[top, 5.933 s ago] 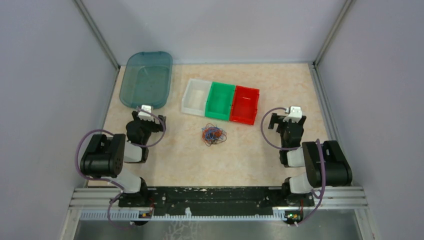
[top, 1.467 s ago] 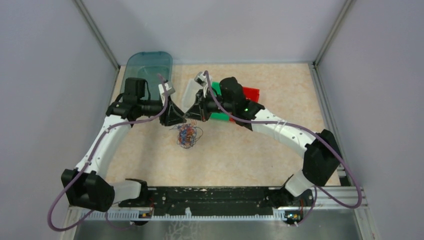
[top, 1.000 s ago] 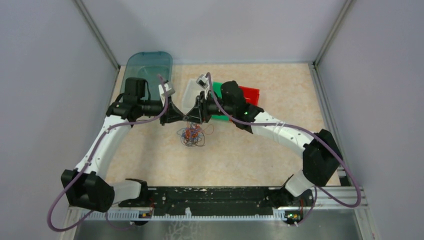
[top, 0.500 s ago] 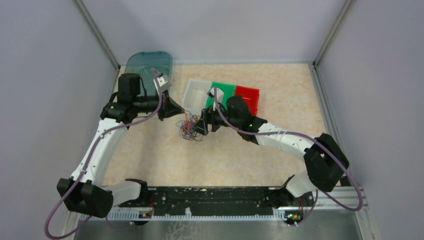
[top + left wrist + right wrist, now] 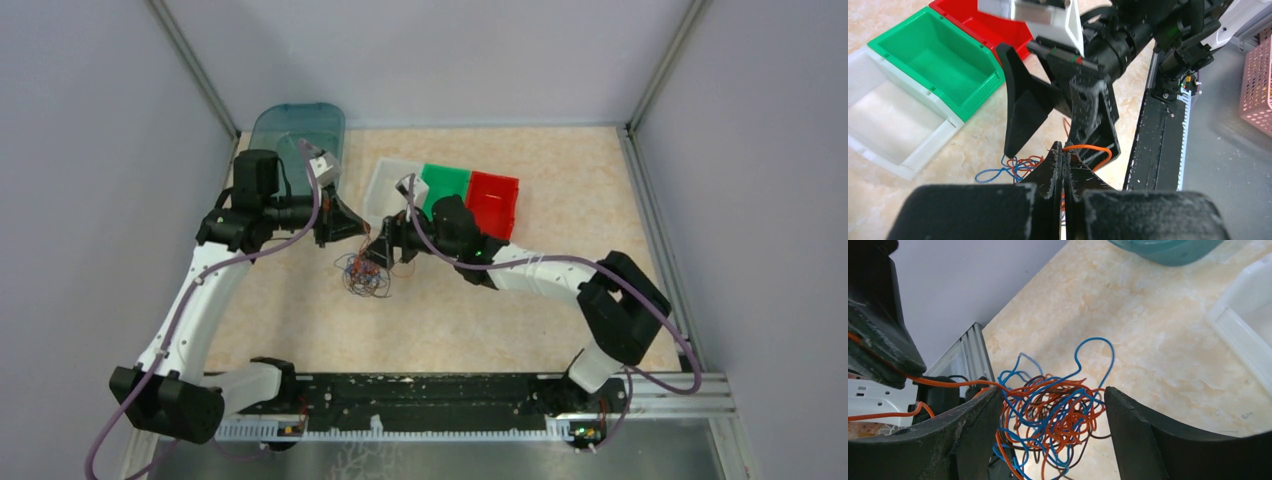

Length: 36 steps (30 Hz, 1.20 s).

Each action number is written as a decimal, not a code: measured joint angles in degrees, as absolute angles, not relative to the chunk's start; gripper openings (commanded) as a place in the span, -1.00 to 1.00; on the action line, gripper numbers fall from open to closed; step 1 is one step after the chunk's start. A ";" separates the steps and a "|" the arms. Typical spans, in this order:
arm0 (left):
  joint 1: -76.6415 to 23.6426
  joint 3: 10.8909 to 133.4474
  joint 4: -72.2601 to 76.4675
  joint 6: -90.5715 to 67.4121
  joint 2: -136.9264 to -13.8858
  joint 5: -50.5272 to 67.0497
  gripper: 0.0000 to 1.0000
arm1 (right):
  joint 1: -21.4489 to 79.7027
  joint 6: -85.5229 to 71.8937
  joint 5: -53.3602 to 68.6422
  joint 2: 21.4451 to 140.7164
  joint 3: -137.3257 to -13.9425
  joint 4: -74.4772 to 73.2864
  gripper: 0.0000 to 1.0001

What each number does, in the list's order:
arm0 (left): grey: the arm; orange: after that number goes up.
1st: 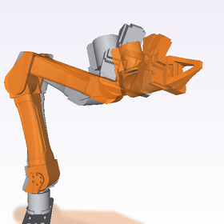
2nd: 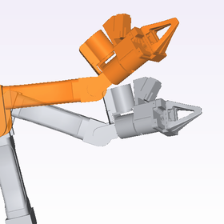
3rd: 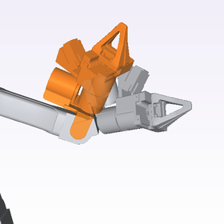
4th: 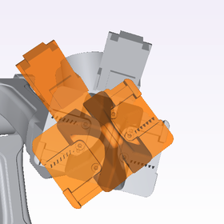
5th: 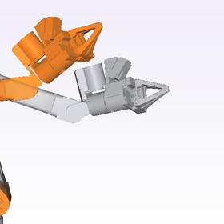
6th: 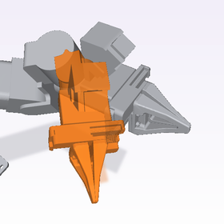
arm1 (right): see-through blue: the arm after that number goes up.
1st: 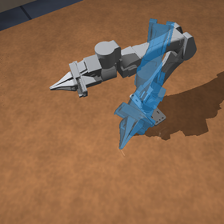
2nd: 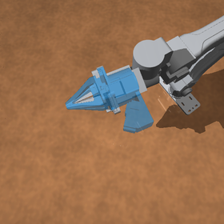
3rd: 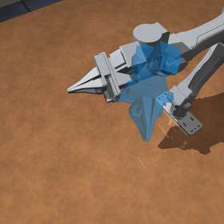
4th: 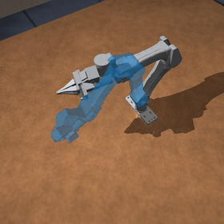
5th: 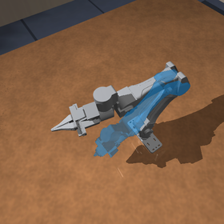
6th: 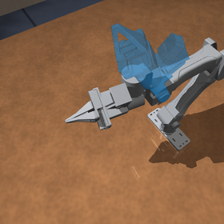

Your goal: Untangle the cables

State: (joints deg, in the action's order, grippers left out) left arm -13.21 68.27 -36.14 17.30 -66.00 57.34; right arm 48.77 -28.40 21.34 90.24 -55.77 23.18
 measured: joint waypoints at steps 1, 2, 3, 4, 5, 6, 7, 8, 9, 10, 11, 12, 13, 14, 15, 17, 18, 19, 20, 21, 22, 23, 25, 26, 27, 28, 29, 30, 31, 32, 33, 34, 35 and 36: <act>-13.26 68.27 -36.12 17.10 -66.00 57.32 -1.00 | 49.52 -28.69 20.60 90.85 -55.96 23.81 0.51; -13.26 68.27 -36.12 16.91 -66.00 57.32 -1.00 | 50.26 -28.88 19.88 91.37 -55.96 24.71 0.51; -13.32 68.25 -36.10 16.67 -66.00 57.32 -1.00 | 50.72 -29.19 19.42 91.64 -55.96 25.06 0.51; -13.37 68.23 -36.07 16.53 -65.98 57.30 -1.00 | 51.29 -29.41 18.92 91.94 -55.96 25.56 0.51; -13.41 68.14 -36.05 16.49 -65.98 57.30 -1.00 | 51.75 -29.67 18.35 92.14 -55.96 26.11 0.51; -13.41 67.99 -36.01 16.45 -65.91 57.30 -1.00 | 52.05 -29.78 17.98 92.25 -55.96 26.52 0.50; -13.41 67.77 -36.03 16.40 -65.87 57.28 -1.00 | 52.38 -29.89 17.52 92.42 -55.96 27.14 0.45; -13.41 67.59 -36.03 16.32 -65.82 57.28 -1.00 | 52.69 -30.11 16.86 92.53 -55.96 27.70 0.42; -13.41 67.53 -36.05 16.23 -65.82 57.30 -1.00 | 53.01 -30.11 16.08 92.68 -55.96 28.05 0.40; -13.41 67.48 -36.03 16.05 -65.82 57.30 -1.00 | 53.52 -30.15 14.70 92.88 -55.96 28.40 0.37; -13.41 67.48 -36.01 15.88 -65.82 57.30 -1.00 | 53.87 -30.13 13.72 93.10 -55.96 28.62 0.35; -13.41 67.48 -36.01 15.59 -65.78 57.28 -1.00 | 54.30 -30.13 12.34 93.43 -55.96 28.91 0.34; -13.41 67.48 -36.01 15.20 -65.69 57.25 -1.00 | 54.68 -30.13 11.07 93.67 -55.92 29.17 0.33; -13.41 67.48 -36.03 14.92 -65.56 57.06 -1.00 | 54.92 -30.11 9.80 93.86 -55.88 29.26 0.33; -13.41 67.59 -36.07 14.72 -65.43 56.82 -1.00 | 55.11 -30.06 8.43 93.97 -55.68 29.41 0.33; -13.43 68.27 -36.18 14.02 -64.95 56.14 -1.00 | 55.13 -29.82 5.61 94.00 -54.28 30.39 0.33; -13.43 68.93 -36.18 13.50 -64.66 55.66 -1.00 | 55.13 -29.69 4.56 94.00 -53.56 30.57 0.32; -13.41 69.73 -36.23 12.97 -64.36 55.09 -1.00 | 55.11 -29.58 3.29 94.00 -52.47 30.76 0.32; -13.41 70.63 -36.25 12.38 -64.10 54.46 -1.00 | 55.09 -29.54 2.04 94.00 -51.35 30.76 0.31; -13.43 71.50 -36.21 11.86 -63.88 53.93 -1.00 | 55.07 -29.47 0.93 94.04 -50.28 30.65 0.31; -13.43 72.66 -36.23 11.20 -63.61 53.17 -1.00 | 55.07 -29.36 0.12 94.08 -49.39 30.59 0.31; -13.43 73.71 -36.21 10.70 -63.44 52.47 -1.00 | 55.09 -29.21 -0.69 94.13 -48.60 30.52 0.30; -13.43 75.70 -36.16 9.72 -62.98 50.74 -1.00 | 55.07 -29.02 -2.28 94.15 -46.87 30.48 0.29; -13.43 76.73 -36.18 9.19 -62.72 49.47 -1.00 | 55.00 -28.97 -2.85 94.15 -46.35 30.52 0.29; -13.43 77.43 -36.21 8.80 -62.59 48.51 -1.00 | 54.94 -28.95 -3.51 94.13 -45.63 30.68 0.29; -13.43 78.41 -36.21 8.45 -62.43 47.00 -1.00 | 54.92 -28.91 -4.21 94.11 -44.86 30.81 0.29; -13.43 79.15 -36.18 8.25 -62.37 45.84 -1.00 | 54.83 -28.80 -4.89 94.04 -44.12 30.83 0.29; -13.43 80.14 -36.10 8.03 -62.33 44.23 -1.00 | 54.83 -28.69 -5.63 93.86 -43.07 30.85 0.28; -13.45 80.93 -36.01 7.88 -62.28 42.92 -1.00 | 54.81 -28.58 -6.50 93.58 -41.89 30.76 0.28; -13.47 81.91 -35.86 7.70 -62.24 41.12 -1.00 | 54.70 -28.56 -7.11 93.32 -40.91 30.68 0.26; -13.47 82.78 -35.59 7.55 -62.11 39.29 -1.00 | 54.65 -28.58 -8.14 92.77 -39.35 30.50 0.25; -13.47 83.46 -35.29 7.49 -61.95 37.76 -1.00 | 54.61 -28.58 -8.88 92.36 -38.41 30.44 0.24; -13.47 84.53 -34.94 7.38 -61.78 35.46 -1.00 | 54.61 -28.62 -9.80 91.83 -37.23 30.44 0.23; -13.47 85.06 -34.68 7.35 -61.71 34.44 -1.00 | 54.59 -28.69 -10.59 91.26 -36.16 30.50 0.23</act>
State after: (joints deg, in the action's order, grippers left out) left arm -13.47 85.06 -34.68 7.35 -61.71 34.44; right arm 54.59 -28.69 -10.59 91.26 -36.16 30.50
